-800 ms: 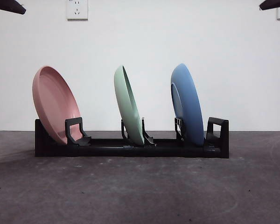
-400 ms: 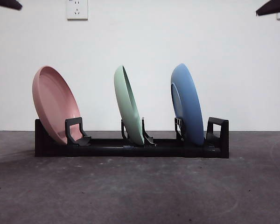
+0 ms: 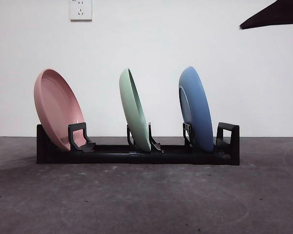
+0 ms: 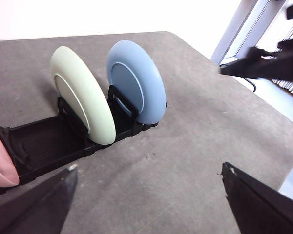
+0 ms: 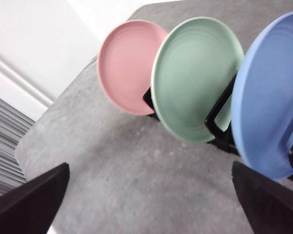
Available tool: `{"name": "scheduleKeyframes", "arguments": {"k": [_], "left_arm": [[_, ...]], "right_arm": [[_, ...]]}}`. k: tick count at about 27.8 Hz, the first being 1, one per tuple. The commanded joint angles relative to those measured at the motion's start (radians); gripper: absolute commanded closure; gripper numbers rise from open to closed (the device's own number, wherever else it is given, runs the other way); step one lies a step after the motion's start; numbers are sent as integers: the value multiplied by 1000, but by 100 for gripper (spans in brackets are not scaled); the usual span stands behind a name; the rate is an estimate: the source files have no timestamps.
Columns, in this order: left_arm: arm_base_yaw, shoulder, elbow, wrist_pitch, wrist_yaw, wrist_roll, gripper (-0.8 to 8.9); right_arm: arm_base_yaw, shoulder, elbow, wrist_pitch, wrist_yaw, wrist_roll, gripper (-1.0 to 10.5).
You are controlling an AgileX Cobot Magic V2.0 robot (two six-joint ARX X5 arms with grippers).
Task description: Place the plate
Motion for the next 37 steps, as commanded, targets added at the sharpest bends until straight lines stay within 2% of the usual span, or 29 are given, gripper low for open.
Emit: {"name": "scheduleKeyframes", "arguments": {"k": [1, 12, 19, 26, 30, 33, 37], "left_arm": [[-4, -24, 17, -11, 5, -2, 346], [-4, -128, 17, -138, 5, -2, 346], [-4, -171, 17, -182, 5, -2, 346], [-4, -179, 17, -193, 5, -2, 346], [-4, -179, 17, -194, 5, -2, 346], [-4, -179, 17, -194, 5, -2, 346], [-4, -179, 17, -195, 5, 0, 346]], "right_arm": [[5, 108, 82, 8, -1, 28, 398], [5, 520, 410, -7, -2, 50, 409], [9, 652, 482, -3, -5, 48, 492], [9, 693, 482, -1, -20, 42, 676], [9, 698, 482, 1, -20, 42, 885], [9, 698, 482, 0, -20, 53, 935], [8, 682, 489, 0, -29, 97, 935]]}}
